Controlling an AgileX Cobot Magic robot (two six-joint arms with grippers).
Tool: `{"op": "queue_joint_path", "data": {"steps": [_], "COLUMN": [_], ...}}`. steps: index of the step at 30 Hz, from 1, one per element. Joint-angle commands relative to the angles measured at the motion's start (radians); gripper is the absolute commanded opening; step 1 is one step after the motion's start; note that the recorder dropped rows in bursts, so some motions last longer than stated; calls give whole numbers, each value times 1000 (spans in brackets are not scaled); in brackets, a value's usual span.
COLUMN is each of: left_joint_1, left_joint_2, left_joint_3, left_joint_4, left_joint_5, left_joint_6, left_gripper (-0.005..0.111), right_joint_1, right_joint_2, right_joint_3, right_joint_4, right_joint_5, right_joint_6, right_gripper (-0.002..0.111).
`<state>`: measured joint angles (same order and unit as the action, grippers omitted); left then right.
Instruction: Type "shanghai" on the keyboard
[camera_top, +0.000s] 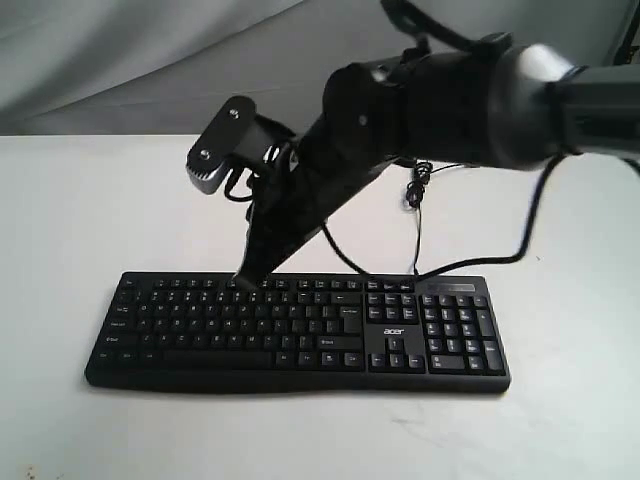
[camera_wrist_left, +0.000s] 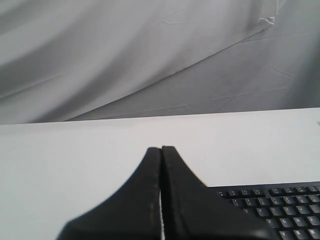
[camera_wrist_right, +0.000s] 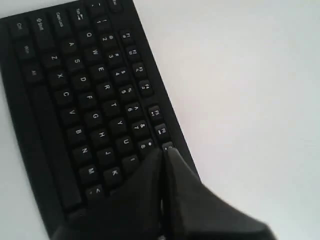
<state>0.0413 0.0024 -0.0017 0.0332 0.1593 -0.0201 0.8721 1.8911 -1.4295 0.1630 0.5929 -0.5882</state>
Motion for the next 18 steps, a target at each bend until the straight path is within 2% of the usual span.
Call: {"op": "queue_joint_path", "data": {"steps": [1, 8, 13, 18], "left_joint_1": [-6, -6, -6, -6], "left_joint_2": [-2, -2, -2, -2], "left_joint_3": [2, 2, 2, 2], "left_joint_4": [-2, -2, -2, -2], "left_joint_5": [-5, -5, -5, -5], "left_joint_6": [-3, -3, -3, -3], "left_gripper": [0, 0, 0, 0], "right_joint_1": [0, 0, 0, 0], "right_joint_2": [-166, -510, -698, -790], "right_joint_3": [148, 463, 564, 566], "right_joint_4": [-82, -156, -154, -154], "right_joint_5": [-32, -29, -6, -9], "right_joint_6": [83, 285, 285, 285], "right_gripper": [0, 0, 0, 0]}}
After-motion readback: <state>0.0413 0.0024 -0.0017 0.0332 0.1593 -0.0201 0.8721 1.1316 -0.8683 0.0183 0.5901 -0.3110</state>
